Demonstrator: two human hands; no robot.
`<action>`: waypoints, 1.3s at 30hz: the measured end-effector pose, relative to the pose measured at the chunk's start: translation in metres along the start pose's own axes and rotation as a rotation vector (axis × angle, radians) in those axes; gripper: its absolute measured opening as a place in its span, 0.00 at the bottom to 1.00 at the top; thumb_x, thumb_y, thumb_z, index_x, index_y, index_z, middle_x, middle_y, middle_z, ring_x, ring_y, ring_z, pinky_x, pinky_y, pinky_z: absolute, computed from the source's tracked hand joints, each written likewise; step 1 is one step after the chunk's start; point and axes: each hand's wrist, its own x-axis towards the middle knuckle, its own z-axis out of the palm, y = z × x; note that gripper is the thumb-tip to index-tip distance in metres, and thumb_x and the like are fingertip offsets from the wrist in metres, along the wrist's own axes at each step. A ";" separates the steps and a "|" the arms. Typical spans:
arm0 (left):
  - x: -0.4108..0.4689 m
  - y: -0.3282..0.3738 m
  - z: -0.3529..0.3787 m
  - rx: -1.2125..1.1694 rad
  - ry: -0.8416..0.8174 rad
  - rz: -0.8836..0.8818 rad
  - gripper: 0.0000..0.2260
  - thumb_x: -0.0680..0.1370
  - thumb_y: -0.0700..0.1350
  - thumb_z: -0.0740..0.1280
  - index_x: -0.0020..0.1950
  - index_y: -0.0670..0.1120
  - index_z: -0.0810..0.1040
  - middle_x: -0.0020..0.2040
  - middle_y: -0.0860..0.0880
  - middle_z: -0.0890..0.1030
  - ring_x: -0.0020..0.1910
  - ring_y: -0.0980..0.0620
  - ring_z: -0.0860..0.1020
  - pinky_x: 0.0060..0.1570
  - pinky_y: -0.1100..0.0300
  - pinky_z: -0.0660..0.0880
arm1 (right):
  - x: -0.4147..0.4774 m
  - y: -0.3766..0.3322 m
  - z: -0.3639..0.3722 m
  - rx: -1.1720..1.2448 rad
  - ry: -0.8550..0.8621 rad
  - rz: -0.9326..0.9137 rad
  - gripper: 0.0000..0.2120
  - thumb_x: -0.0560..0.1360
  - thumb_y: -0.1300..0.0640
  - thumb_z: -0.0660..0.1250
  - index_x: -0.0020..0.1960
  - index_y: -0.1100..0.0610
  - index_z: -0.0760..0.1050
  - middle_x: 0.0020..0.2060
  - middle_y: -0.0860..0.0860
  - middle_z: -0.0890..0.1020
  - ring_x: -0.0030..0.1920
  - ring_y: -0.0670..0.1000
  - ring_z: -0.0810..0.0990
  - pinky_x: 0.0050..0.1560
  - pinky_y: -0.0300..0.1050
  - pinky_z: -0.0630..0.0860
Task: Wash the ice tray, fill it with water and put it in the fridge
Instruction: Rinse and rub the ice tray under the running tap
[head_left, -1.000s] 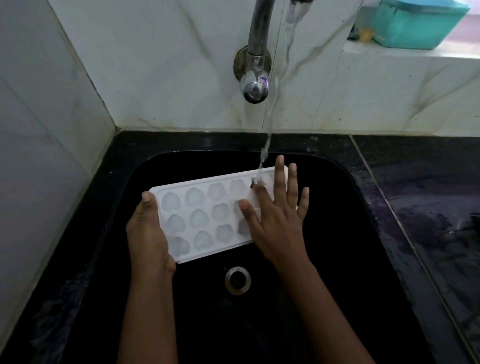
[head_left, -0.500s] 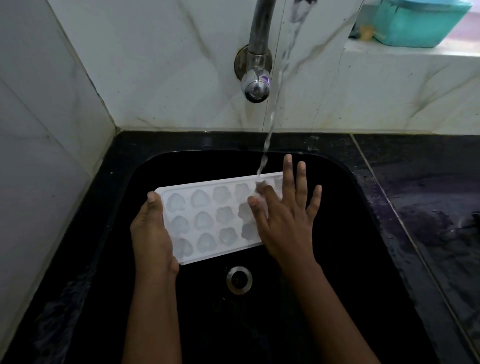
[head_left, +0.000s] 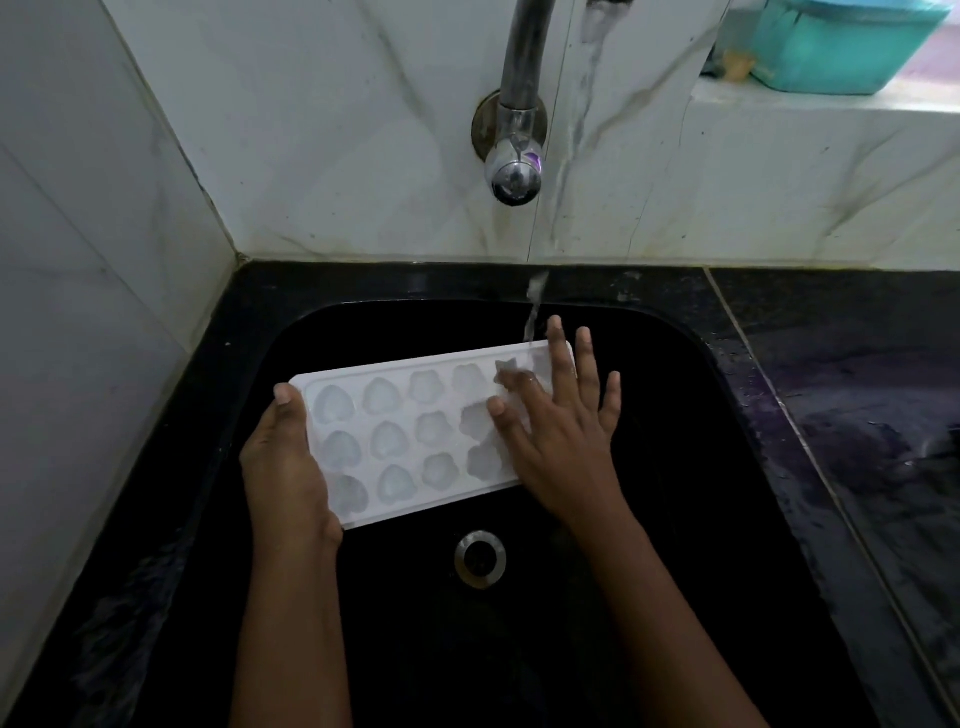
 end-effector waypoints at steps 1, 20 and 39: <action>0.000 -0.001 0.001 0.003 -0.013 0.002 0.13 0.80 0.58 0.61 0.51 0.53 0.82 0.50 0.51 0.83 0.53 0.47 0.81 0.49 0.50 0.79 | 0.000 0.002 -0.001 -0.032 0.016 0.017 0.26 0.77 0.36 0.45 0.68 0.43 0.69 0.75 0.44 0.36 0.72 0.44 0.27 0.69 0.53 0.27; 0.001 -0.002 -0.019 -0.130 -0.245 -0.171 0.19 0.79 0.61 0.60 0.54 0.49 0.84 0.50 0.47 0.85 0.46 0.46 0.85 0.37 0.55 0.80 | 0.005 0.022 -0.007 0.368 0.059 0.039 0.23 0.75 0.46 0.66 0.68 0.47 0.68 0.73 0.50 0.62 0.70 0.48 0.64 0.60 0.39 0.64; -0.013 -0.002 -0.032 -0.330 -0.585 -0.180 0.18 0.79 0.61 0.58 0.58 0.55 0.83 0.59 0.48 0.83 0.55 0.45 0.82 0.41 0.49 0.81 | 0.000 0.016 0.001 0.031 0.018 0.009 0.25 0.78 0.37 0.54 0.70 0.46 0.65 0.77 0.47 0.40 0.74 0.43 0.35 0.73 0.59 0.44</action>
